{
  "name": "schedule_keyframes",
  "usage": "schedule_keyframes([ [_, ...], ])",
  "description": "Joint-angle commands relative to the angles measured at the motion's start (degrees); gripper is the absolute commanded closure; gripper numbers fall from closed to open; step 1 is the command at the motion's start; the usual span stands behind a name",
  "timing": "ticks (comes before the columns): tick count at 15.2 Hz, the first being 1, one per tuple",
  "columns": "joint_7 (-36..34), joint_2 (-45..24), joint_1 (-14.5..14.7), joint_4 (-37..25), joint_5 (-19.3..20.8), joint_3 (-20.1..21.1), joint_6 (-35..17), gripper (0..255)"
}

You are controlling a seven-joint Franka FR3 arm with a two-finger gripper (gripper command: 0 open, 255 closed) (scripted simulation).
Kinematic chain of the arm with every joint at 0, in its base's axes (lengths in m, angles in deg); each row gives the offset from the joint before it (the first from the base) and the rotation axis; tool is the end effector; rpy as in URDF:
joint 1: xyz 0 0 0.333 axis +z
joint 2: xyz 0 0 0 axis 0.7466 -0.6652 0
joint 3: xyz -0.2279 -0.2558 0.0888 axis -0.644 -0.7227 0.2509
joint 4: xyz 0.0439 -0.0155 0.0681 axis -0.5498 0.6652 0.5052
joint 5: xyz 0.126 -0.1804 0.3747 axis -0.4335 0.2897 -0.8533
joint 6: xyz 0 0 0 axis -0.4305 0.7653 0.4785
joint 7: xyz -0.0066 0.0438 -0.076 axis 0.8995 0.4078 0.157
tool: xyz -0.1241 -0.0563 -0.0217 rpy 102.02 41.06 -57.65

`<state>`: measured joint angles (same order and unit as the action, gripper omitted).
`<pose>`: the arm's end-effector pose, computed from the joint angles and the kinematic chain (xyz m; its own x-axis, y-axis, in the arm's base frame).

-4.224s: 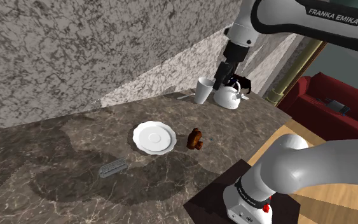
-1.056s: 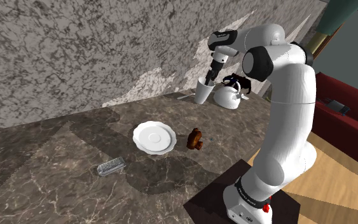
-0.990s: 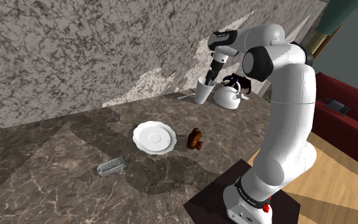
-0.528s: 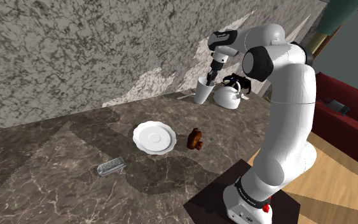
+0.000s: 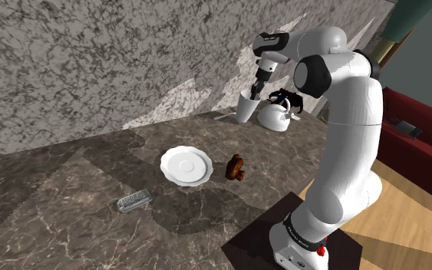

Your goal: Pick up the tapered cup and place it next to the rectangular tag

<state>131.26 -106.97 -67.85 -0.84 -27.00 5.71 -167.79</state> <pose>0.5852 -0.4596 0.3831 0.9934 0.1119 -0.0233 0.1074 -0.9836 -0.1449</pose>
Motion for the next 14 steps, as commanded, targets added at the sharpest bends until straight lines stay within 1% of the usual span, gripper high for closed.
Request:
schedule_keyframes([
  [1, -0.3, 0.5, 0.0, -0.8, 0.2, -0.1, 1.2, 255],
  [14, -1.6, 1.2, -1.1, -9.8, 0.8, -0.5, 10.7, 255],
])
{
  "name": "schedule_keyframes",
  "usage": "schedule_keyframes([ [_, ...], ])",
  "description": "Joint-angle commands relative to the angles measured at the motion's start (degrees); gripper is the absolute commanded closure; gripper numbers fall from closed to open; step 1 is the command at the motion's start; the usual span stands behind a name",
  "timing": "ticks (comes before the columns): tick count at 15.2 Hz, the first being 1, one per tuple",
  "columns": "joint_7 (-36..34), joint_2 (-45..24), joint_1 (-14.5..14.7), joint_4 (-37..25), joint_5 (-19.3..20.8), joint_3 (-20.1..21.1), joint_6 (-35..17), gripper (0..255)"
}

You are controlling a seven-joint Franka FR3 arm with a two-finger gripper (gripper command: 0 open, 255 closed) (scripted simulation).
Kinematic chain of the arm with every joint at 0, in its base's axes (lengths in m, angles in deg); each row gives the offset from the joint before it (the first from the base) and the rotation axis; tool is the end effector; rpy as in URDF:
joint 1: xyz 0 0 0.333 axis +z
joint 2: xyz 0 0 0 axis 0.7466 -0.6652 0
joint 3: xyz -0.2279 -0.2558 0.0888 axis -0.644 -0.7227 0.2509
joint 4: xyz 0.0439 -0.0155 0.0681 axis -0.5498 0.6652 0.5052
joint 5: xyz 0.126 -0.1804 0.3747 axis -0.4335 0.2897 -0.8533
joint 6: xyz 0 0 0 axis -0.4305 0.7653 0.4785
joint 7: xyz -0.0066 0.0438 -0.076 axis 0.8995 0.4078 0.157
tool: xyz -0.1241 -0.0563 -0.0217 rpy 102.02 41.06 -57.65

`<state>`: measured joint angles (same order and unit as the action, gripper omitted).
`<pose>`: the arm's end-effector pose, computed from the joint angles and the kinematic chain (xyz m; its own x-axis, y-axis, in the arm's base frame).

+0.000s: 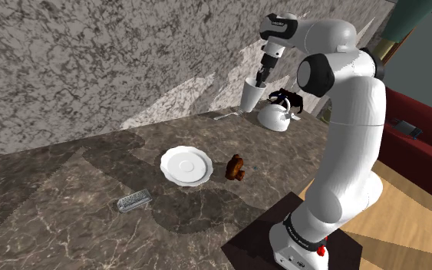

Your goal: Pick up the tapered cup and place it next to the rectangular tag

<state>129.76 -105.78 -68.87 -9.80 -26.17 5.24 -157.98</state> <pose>0.5858 -0.4604 0.4635 0.9935 0.1117 -0.0234 0.1072 -0.9836 -0.1449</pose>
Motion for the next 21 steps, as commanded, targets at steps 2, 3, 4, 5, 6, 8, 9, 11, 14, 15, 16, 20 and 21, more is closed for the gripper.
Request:
schedule_keyframes([
  [2, -0.3, -0.1, -0.4, -2.7, 0.0, 0.0, 2.5, 255],
  [3, -0.4, -0.2, -0.6, -3.6, 0.0, 0.0, 3.3, 255],
  [4, -0.5, -0.2, -0.6, -3.8, 0.0, 0.0, 3.4, 255],
  [5, -1.1, 2.5, 1.1, 0.3, 0.9, -0.2, 2.0, 255],
  [6, -1.9, 5.2, 2.7, 4.0, 1.7, -0.4, 0.7, 255],
  [8, -3.7, 10.1, 5.7, 10.5, 3.5, -0.6, -1.4, 255],
  [9, -4.7, 12.5, 7.0, 13.5, 4.3, -0.5, -2.4, 255],
  [11, -7.1, 17.0, 9.4, 19.0, 6.1, -0.2, -4.0, 255],
  [14, -10.9, 23.4, 12.4, 26.1, 8.6, 0.8, -5.8, 255],
  [15, -12.3, 25.5, 13.3, 28.3, 9.3, 1.3, -6.3, 255],
  [16, -13.7, 27.4, 14.1, 30.4, 10.0, 1.8, -6.7, 255],
  [20, -19.5, 34.9, 16.6, 37.7, 12.4, 4.4, -7.9, 255],
  [21, -20.9, 36.6, 17.2, 39.4, 12.8, 5.1, -8.1, 255],
])
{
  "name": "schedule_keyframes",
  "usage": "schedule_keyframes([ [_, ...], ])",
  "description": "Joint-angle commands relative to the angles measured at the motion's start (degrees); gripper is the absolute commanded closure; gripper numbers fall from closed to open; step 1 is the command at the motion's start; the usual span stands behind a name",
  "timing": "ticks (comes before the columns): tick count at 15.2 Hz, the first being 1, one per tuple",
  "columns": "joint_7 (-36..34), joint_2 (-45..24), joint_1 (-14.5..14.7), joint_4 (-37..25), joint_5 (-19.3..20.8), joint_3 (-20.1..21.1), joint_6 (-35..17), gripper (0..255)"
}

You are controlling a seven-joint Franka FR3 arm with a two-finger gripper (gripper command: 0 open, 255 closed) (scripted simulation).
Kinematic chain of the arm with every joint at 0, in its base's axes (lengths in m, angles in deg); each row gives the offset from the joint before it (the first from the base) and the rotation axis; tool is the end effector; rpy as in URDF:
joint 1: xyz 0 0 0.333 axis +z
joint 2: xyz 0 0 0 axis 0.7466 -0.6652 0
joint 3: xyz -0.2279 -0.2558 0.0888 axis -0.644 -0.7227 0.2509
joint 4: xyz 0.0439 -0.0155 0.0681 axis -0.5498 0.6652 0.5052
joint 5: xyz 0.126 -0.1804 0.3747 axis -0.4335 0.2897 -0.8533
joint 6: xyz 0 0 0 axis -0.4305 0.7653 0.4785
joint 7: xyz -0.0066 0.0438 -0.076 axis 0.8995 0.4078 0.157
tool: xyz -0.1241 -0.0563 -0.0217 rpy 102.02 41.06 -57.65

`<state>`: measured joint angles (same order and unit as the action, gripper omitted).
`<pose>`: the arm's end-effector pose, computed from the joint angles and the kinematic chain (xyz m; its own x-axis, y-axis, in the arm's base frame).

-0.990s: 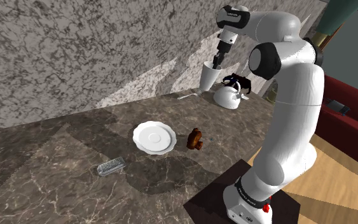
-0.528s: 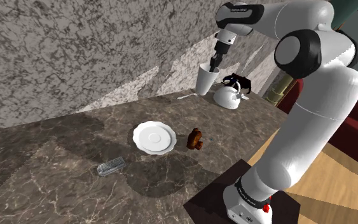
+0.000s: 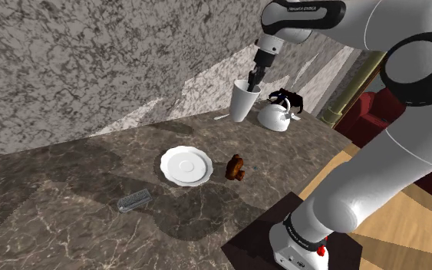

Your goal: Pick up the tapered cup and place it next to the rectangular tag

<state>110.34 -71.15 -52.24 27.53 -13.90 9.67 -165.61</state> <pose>0.5114 -0.2401 0.5141 0.9932 0.1135 -0.0240 0.1089 -0.9833 -0.1460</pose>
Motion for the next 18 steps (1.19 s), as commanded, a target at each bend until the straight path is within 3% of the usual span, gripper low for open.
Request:
schedule_keyframes([
  [1, -3.0, 3.6, 1.1, 3.6, 0.9, 1.5, -0.6, 255],
  [9, -14.3, 15.0, 4.5, 13.5, 1.6, 8.6, -0.5, 255],
  [18, -26.6, 23.5, 8.6, 19.7, -1.5, 17.7, 0.5, 255],
])
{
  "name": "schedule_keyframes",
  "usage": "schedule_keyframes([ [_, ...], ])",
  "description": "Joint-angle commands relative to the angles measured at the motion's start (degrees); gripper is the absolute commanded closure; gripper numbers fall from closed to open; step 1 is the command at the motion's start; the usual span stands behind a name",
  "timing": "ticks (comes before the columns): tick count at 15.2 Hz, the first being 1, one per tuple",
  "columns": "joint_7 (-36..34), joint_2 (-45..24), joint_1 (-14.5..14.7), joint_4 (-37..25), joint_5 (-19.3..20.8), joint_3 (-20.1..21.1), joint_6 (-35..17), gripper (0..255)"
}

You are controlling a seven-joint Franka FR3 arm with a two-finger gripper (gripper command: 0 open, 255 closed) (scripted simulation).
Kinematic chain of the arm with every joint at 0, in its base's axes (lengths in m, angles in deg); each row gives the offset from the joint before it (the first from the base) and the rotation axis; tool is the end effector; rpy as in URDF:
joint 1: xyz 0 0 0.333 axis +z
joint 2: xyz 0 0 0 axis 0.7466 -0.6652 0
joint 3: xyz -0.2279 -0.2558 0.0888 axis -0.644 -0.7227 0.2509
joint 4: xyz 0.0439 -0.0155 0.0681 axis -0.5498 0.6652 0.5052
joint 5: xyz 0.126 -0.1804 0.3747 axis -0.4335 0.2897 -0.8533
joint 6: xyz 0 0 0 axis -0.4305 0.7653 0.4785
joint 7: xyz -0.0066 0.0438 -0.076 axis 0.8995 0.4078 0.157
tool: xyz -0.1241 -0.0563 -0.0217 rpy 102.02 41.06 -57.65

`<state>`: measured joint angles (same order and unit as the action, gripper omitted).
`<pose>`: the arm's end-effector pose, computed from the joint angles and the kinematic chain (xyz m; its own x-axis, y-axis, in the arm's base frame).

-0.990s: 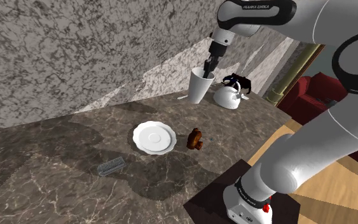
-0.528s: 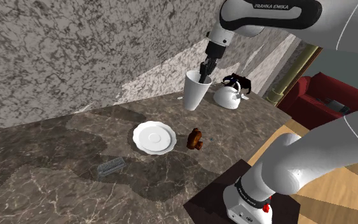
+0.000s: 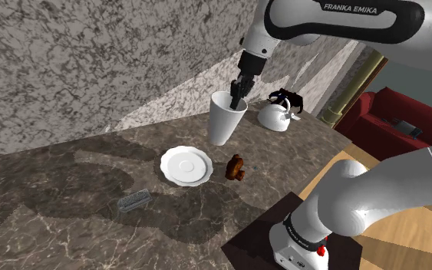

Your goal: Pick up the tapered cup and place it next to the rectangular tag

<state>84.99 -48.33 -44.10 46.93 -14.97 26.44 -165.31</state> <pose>0.4295 0.0023 0.5404 0.9933 0.1133 -0.0230 0.1088 -0.9834 -0.1449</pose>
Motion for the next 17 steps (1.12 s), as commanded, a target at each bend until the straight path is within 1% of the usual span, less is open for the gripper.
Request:
schedule_keyframes([
  [1, -2.7, 1.4, 0.9, 0.7, -0.9, 1.9, 0.4, 255],
  [9, -13.7, 4.3, 5.2, 1.3, -5.5, 10.5, 1.0, 255],
  [17, -25.0, 3.0, 9.1, -2.0, -9.7, 19.2, 0.8, 255],
])
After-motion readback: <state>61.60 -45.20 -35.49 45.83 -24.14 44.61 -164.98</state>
